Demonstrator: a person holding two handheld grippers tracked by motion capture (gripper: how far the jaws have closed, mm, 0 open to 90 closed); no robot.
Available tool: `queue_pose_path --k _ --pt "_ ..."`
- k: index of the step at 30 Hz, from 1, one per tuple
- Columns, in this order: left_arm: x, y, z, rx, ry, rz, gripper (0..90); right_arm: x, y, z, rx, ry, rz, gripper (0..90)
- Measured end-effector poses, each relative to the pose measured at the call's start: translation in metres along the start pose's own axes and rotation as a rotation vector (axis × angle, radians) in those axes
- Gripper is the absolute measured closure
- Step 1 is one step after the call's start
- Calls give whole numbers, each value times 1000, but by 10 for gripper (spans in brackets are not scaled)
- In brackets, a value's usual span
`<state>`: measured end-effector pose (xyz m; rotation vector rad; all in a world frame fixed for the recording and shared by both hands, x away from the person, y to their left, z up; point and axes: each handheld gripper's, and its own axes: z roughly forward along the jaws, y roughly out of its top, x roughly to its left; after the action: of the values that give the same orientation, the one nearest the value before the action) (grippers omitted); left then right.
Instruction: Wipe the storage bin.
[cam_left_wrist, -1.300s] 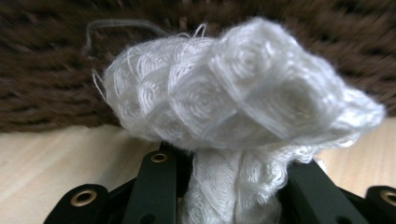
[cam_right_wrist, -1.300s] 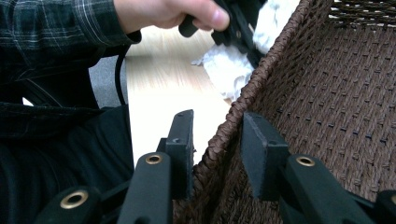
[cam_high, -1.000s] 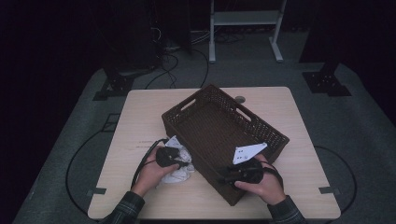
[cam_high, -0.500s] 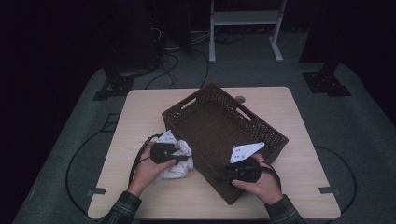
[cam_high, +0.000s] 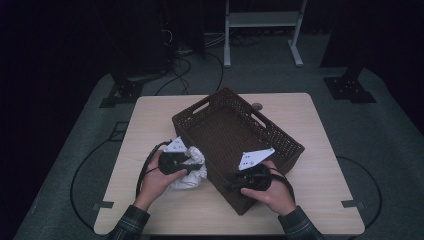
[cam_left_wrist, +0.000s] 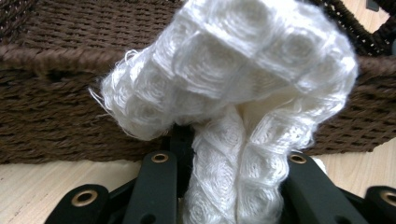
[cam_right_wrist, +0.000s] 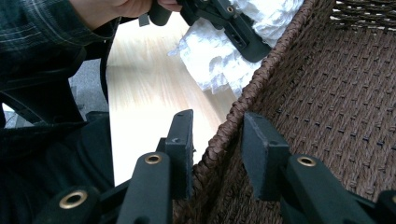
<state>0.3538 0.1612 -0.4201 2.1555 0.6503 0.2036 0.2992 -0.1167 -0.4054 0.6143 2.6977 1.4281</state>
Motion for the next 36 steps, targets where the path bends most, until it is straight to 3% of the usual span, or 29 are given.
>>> queue_pose_path --k 15,24,36 --pt "11 -11 18 56 -27 -36 686 0 0 1 -2 2 10 642" --pt "11 -20 32 150 -14 -11 686 0 0 0 -6 -2 10 641" --pt "12 -27 41 207 -2 -13 686 6 2 -21 -12 2 -22 623"
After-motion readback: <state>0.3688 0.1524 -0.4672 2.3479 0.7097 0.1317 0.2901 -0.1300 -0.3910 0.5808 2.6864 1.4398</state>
